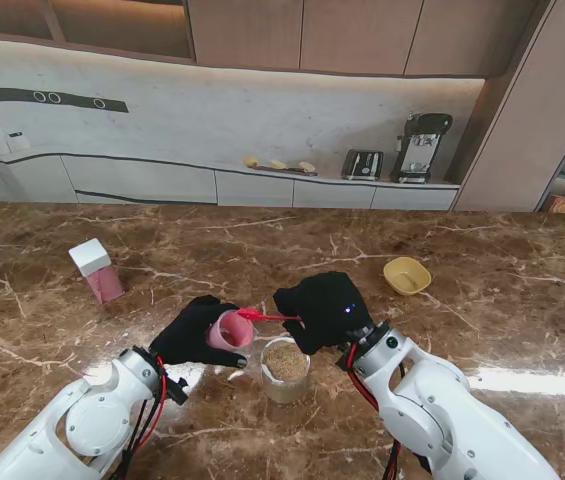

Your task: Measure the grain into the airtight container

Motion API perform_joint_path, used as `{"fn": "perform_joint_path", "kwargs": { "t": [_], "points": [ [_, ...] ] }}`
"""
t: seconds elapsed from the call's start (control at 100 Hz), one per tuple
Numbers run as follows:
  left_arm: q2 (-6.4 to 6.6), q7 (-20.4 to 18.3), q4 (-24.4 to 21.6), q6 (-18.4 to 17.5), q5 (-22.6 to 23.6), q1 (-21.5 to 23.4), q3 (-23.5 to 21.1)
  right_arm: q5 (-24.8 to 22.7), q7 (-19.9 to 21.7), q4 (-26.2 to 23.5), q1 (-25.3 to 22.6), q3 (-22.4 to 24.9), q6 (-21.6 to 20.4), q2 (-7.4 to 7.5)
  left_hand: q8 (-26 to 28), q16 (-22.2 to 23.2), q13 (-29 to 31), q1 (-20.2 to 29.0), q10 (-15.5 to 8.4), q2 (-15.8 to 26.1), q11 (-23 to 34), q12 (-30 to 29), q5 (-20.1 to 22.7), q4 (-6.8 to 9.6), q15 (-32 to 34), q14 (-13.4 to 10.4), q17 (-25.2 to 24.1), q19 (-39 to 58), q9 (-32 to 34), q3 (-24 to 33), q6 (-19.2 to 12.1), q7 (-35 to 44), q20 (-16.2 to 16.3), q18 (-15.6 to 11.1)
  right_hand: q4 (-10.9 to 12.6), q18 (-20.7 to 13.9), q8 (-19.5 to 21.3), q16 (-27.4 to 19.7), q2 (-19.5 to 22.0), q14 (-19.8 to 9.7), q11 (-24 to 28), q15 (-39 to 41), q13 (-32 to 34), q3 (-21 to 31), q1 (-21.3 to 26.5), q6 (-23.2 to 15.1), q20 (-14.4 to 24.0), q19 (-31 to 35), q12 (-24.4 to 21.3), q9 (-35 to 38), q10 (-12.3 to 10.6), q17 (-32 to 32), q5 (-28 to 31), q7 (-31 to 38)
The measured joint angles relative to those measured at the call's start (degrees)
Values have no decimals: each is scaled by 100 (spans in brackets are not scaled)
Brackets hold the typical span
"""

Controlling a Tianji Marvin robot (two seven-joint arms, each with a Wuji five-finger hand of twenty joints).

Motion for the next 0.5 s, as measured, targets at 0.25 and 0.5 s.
{"fn": "perform_joint_path", "kwargs": {
  "t": [0.25, 0.5],
  "points": [
    [0, 16, -11, 10, 7, 14, -10, 291, 89, -367, -456, 485, 82, -57, 0, 0, 0, 0, 0, 0, 0, 0, 0, 0, 0, 0, 0, 0, 0, 0, 0, 0, 0, 0, 0, 0, 1, 0, 0, -4, 0, 0, 1, 0, 0, -1, 0, 0, 0, 0, -3, 0, 0, 0],
    [-11, 59, -11, 8, 30, 20, -52, 792, 238, -597, -749, 882, 538, -144, 0, 0, 0, 0, 0, 0, 0, 0, 0, 0, 0, 0, 0, 0, 0, 0, 0, 0, 0, 0, 0, 0, 1, 0, 0, -4, 0, 0, 1, 0, 0, -1, 0, 0, 0, 0, -3, 0, 0, 0]
  ]
}}
